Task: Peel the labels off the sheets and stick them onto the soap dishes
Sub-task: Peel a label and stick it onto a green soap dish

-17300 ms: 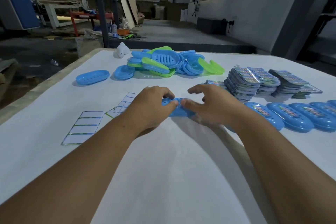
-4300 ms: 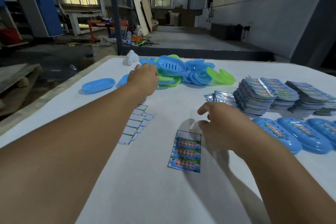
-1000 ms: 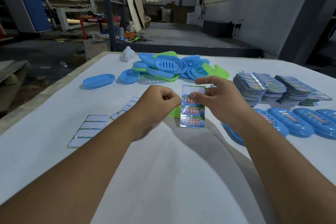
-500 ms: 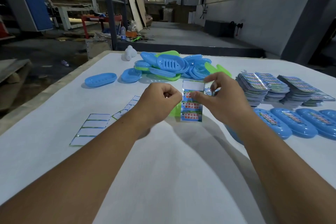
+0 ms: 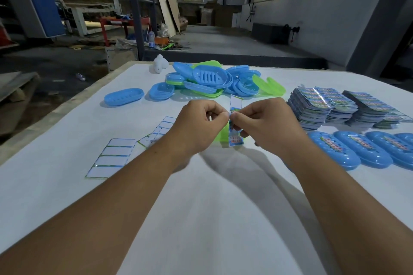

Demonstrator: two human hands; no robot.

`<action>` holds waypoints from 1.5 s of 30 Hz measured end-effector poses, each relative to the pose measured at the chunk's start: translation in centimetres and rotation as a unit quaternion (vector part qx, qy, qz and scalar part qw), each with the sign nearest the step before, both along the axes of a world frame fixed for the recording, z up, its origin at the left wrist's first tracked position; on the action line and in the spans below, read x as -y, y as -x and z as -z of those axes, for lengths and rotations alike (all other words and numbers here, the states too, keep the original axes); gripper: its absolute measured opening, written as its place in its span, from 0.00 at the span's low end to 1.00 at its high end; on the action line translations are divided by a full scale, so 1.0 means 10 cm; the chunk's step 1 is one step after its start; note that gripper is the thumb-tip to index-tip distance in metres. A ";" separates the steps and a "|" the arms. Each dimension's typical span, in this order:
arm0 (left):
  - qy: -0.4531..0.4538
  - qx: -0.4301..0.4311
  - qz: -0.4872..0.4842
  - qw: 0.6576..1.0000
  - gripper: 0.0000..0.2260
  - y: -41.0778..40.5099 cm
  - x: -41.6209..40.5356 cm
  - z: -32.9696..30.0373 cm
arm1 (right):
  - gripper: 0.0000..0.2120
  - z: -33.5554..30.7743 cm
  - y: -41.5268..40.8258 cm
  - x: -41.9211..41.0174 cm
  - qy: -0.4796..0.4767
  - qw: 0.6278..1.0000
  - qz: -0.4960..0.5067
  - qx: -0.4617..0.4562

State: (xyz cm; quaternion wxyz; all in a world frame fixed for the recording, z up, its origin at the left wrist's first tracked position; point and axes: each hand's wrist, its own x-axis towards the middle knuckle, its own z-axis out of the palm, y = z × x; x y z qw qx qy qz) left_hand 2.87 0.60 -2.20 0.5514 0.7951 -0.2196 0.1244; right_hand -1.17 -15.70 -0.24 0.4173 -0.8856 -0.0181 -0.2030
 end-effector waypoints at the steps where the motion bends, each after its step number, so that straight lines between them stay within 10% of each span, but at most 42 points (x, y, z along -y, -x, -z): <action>1: -0.003 0.005 0.000 1.000 0.06 0.00 0.00 0.00 | 0.09 0.00 0.01 -0.01 0.002 1.000 -0.001 -0.002; 45: -0.058 0.019 -0.016 0.998 0.09 0.07 0.03 0.00 | 0.10 0.02 0.00 -0.10 -0.037 0.999 0.011 -0.019</action>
